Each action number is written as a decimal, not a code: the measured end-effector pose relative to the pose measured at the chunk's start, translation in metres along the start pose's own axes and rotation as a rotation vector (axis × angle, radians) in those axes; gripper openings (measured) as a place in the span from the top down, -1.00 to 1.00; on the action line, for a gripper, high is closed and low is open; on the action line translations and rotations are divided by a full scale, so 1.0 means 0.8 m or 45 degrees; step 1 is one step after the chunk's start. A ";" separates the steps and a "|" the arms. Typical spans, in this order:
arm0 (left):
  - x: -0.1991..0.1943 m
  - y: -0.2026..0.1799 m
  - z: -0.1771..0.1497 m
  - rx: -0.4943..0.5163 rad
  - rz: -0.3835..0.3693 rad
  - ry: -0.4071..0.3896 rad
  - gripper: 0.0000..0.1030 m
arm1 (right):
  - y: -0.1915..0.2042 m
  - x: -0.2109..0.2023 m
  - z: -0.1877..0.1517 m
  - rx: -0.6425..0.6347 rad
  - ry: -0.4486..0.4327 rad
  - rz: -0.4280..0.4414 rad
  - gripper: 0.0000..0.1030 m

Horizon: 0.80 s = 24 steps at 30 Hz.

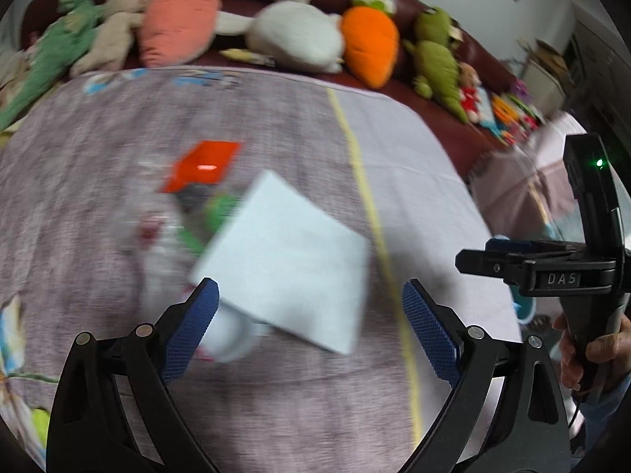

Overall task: Collect trash
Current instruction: 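Move both tools back to the table toward the paper towel, then grasp the white paper towel with the right gripper while the left gripper grasps the clear plastic bag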

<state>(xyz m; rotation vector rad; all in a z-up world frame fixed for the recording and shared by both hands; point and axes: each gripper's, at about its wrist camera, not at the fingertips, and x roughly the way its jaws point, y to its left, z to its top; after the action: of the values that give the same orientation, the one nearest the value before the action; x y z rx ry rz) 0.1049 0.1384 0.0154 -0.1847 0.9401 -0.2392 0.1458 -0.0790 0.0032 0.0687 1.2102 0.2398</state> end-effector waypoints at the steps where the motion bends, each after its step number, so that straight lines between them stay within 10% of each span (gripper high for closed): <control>1: -0.002 0.014 0.000 -0.016 0.026 -0.009 -0.84 | 0.013 0.011 0.006 -0.020 0.022 0.020 -0.64; 24: 0.040 0.154 0.000 -0.303 0.159 0.055 -0.86 | 0.142 0.145 0.053 -0.350 0.154 0.109 -0.64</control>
<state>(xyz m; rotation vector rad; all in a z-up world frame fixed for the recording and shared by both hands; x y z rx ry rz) 0.1378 0.2471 -0.0411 -0.3390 1.0187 -0.0153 0.2072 0.0599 -0.0674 -0.1351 1.2852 0.4887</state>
